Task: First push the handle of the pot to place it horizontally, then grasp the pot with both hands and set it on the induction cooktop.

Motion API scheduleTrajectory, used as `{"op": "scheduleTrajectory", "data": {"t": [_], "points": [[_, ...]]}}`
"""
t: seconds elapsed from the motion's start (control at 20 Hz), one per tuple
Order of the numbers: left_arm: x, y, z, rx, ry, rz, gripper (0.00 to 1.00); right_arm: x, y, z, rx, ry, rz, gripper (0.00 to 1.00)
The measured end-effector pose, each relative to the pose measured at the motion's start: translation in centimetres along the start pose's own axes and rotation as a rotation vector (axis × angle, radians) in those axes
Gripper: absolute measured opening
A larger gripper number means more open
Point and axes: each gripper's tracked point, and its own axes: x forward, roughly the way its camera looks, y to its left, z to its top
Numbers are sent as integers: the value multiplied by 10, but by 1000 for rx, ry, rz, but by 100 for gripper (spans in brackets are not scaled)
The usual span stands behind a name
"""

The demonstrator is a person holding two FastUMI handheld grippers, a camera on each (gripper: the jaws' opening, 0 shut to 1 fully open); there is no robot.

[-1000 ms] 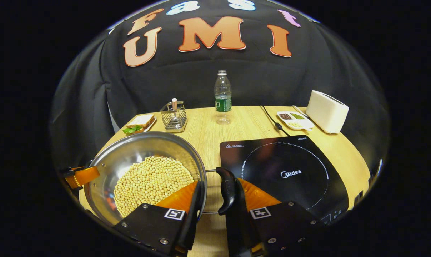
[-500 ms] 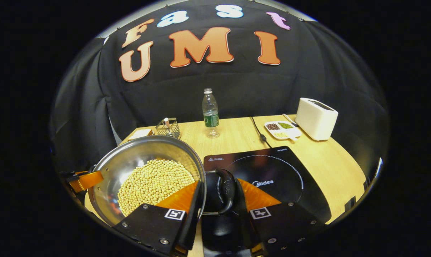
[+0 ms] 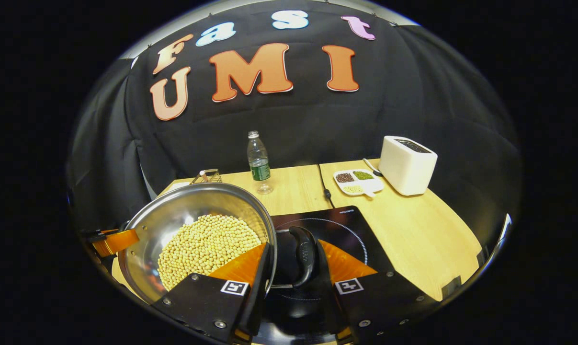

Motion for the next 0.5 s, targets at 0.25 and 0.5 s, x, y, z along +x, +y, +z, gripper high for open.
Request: {"op": "scheduleTrajectory", "data": {"t": [0.25, 0.5], "points": [[9, -45, 3, 21, 6, -31, 50, -1, -43, 4, 28, 0, -30, 51], [26, -89, -3, 23, 36, -67, 51, 1, -85, 5, 48, 0, -66, 51]]}}
